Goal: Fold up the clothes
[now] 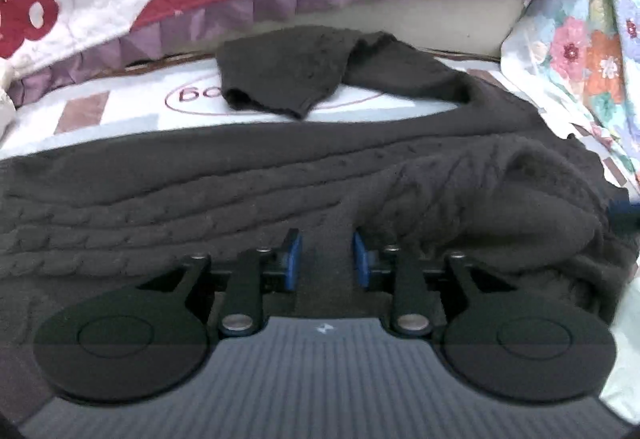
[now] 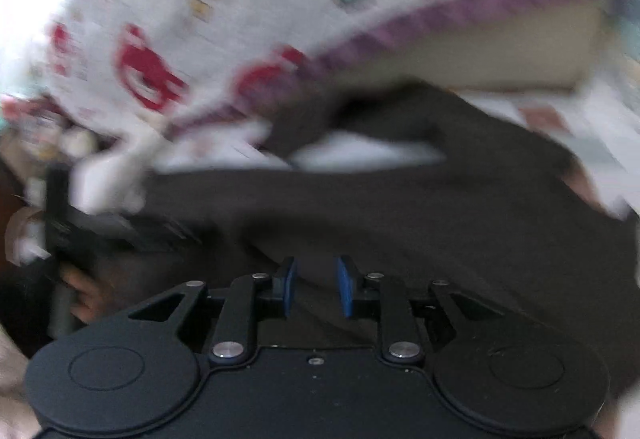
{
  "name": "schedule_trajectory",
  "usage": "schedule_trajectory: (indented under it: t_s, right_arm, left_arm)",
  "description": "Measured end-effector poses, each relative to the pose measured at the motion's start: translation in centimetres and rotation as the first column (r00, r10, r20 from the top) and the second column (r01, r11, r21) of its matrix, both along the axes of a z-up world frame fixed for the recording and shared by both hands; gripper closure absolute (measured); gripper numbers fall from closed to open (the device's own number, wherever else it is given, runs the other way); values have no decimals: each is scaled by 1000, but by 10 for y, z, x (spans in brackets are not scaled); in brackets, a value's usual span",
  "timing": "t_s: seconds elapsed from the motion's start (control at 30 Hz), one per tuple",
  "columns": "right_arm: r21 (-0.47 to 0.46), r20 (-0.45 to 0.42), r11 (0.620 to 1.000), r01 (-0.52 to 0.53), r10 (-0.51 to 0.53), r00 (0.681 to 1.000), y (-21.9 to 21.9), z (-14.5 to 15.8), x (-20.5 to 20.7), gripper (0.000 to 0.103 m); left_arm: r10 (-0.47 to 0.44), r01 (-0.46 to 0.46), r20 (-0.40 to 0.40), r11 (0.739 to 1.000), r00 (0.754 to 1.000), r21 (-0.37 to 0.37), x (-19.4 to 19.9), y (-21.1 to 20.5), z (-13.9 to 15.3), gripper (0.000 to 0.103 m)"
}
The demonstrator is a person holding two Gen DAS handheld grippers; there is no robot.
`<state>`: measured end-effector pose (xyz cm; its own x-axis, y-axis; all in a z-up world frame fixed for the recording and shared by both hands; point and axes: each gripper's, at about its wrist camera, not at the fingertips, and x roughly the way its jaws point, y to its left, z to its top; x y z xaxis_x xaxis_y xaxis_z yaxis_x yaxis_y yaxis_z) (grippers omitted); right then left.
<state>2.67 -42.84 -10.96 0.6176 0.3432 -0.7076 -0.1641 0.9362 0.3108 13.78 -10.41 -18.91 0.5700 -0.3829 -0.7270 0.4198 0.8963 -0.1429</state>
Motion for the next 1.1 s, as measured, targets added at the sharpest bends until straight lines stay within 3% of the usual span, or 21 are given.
schedule_trajectory:
  t_s: [0.07,0.17,0.27,0.37,0.5,0.67,0.73,0.77,0.83,0.87,0.9,0.97,1.0,1.03,1.07,1.1]
  right_arm:
    - [-95,-57,994,57,-63,996,-13,-15,-18,73]
    - [-156,-102,984,88,-105,989,-25,-24,-39,73]
    - [-202,-97,975,92,-113,989,-25,-26,-56,69]
    - [-240,-80,969,64,-85,993,-12,-32,-62,67]
    - [-307,-89,951,25,-55,994,6,-43,-55,62]
    - [-379,-68,925,34,-64,996,15,-60,-48,49]
    - [-420,-44,907,43,-68,997,20,-65,-47,43]
    - [-440,-27,897,49,-68,997,22,-67,-47,43]
    - [-467,-8,883,50,-61,998,24,-68,-47,48]
    - [-473,-8,880,37,-47,999,24,-68,-48,64]
    - [-469,-22,883,-4,-7,1000,24,-67,-49,89]
    - [-481,-13,873,-79,84,996,26,-57,-55,90]
    - [-493,4,865,-89,105,995,25,-49,-60,90]
    - [-489,16,869,-79,99,995,22,-40,-63,90]
    - [-473,19,879,-65,83,996,17,-32,-66,90]
    - [-458,14,887,-57,72,997,14,-27,-69,90]
  left_arm:
    - [-2,1,55,1000,998,14,-1,5,11,64]
    - [96,-97,131,995,987,4,-5,22,28,58]
    - [123,-117,91,991,988,-72,-13,40,38,54]
    - [46,-42,53,996,998,-80,-26,40,37,43]
    - [-86,82,61,994,994,69,-52,4,16,37]
    - [-244,224,47,941,969,252,-84,-39,-9,35]
    - [-241,206,78,927,967,313,-83,-48,-15,34]
    - [-216,181,82,933,973,311,-78,-46,-17,34]
    - [-165,131,88,943,982,306,-68,-43,-20,33]
    - [-144,112,89,948,986,299,-62,-39,-20,32]
    - [-133,104,86,952,987,288,-59,-36,-20,32]
    - [-126,103,78,962,989,252,-53,-27,-22,32]
    - [-123,102,74,967,990,234,-50,-23,-24,37]
    - [-120,103,71,971,990,216,-47,-19,-25,63]
    - [-126,110,73,974,989,196,-46,-18,-25,76]
    - [-130,114,77,977,989,179,-44,-17,-25,80]
